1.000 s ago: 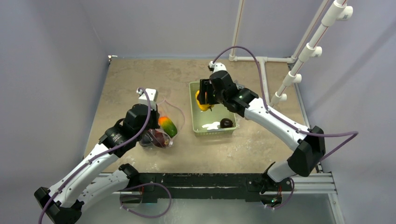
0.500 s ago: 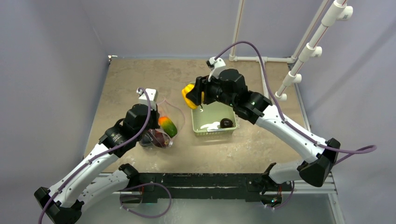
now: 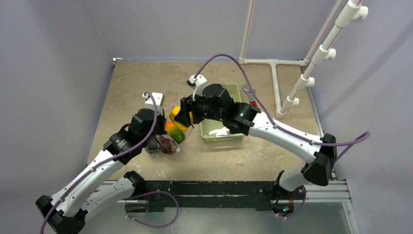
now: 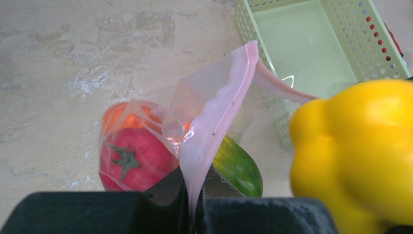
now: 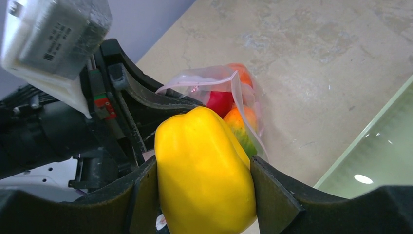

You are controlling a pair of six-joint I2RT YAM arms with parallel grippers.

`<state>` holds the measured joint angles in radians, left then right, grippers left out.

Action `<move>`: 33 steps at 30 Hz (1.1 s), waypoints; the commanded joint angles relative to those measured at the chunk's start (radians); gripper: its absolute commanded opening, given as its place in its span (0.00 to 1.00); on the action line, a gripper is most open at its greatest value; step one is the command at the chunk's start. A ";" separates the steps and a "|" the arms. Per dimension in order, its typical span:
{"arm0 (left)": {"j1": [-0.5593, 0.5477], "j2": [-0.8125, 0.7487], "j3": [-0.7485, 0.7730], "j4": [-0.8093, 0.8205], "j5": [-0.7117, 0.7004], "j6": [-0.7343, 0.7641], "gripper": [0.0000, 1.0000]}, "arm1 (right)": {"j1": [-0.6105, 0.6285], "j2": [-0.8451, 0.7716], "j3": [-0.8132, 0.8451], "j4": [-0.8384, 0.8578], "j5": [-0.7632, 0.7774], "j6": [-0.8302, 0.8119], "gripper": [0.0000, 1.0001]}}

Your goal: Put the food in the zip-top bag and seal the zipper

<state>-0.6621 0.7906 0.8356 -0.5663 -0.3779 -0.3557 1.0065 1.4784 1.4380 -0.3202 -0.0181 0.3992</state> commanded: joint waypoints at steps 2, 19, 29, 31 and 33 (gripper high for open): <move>0.004 -0.011 -0.003 0.024 -0.007 0.003 0.00 | 0.032 0.027 0.036 0.048 0.001 -0.012 0.24; 0.004 -0.023 -0.004 0.021 -0.015 0.001 0.00 | 0.057 0.145 0.058 0.023 0.110 0.034 0.82; 0.003 -0.021 -0.002 0.023 -0.013 0.003 0.00 | 0.057 0.071 0.066 -0.038 0.219 0.092 0.97; 0.004 -0.021 -0.002 0.023 -0.013 0.003 0.00 | 0.057 0.051 0.064 -0.057 0.258 0.104 0.98; 0.003 -0.021 -0.003 0.022 -0.013 0.003 0.00 | 0.055 0.034 0.065 -0.088 0.305 0.119 0.98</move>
<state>-0.6621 0.7803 0.8356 -0.5667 -0.3794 -0.3557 1.0603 1.5856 1.4563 -0.3603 0.1722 0.4774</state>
